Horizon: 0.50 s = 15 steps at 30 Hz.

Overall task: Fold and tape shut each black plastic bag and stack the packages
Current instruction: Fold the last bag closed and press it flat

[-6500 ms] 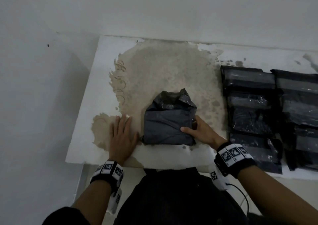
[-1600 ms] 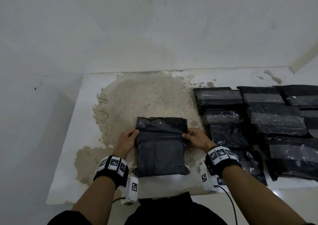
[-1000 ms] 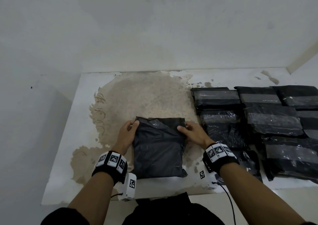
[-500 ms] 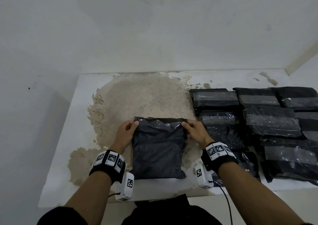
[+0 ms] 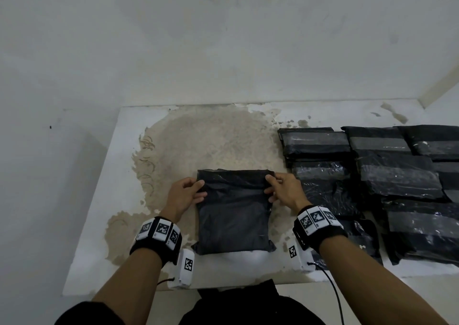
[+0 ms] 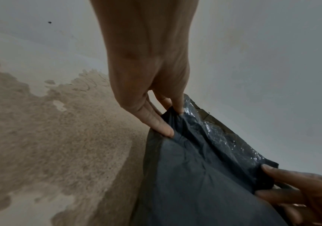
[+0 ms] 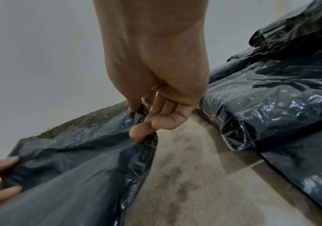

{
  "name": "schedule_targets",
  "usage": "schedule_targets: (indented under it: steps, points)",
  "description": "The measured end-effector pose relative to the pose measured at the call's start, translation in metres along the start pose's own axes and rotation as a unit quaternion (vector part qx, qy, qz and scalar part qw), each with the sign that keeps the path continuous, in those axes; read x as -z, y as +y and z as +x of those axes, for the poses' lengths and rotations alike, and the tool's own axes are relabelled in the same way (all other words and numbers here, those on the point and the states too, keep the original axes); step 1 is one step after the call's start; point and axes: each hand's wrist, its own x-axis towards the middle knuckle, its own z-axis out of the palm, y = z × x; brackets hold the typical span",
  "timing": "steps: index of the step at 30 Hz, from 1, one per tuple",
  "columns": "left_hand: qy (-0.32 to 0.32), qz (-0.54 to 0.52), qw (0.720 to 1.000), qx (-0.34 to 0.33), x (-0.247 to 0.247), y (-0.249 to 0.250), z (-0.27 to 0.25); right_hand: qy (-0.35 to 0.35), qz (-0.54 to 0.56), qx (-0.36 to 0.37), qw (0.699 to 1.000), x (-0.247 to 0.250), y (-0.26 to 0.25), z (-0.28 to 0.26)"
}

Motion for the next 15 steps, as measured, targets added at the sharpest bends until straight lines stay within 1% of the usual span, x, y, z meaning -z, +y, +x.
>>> schedule_targets:
  steps: [5,11,13,15]
  points:
    - [-0.007,-0.003,1.000,-0.007,0.002,-0.007,-0.001,0.005,0.029,0.004,1.000,-0.003,0.006,-0.005]
    - [0.003,-0.003,1.000,0.000,0.009,-0.014,0.001,0.016,0.022,0.024,0.999,-0.003,0.010,-0.010]
    - [0.005,-0.004,1.000,0.003,0.009,-0.013,0.000,0.014,0.024,0.016,0.999,-0.002,0.011,-0.012]
    - [0.012,-0.008,1.000,0.007,0.007,-0.007,-0.004,0.007,0.051,0.000,0.999,-0.003,0.009,-0.015]
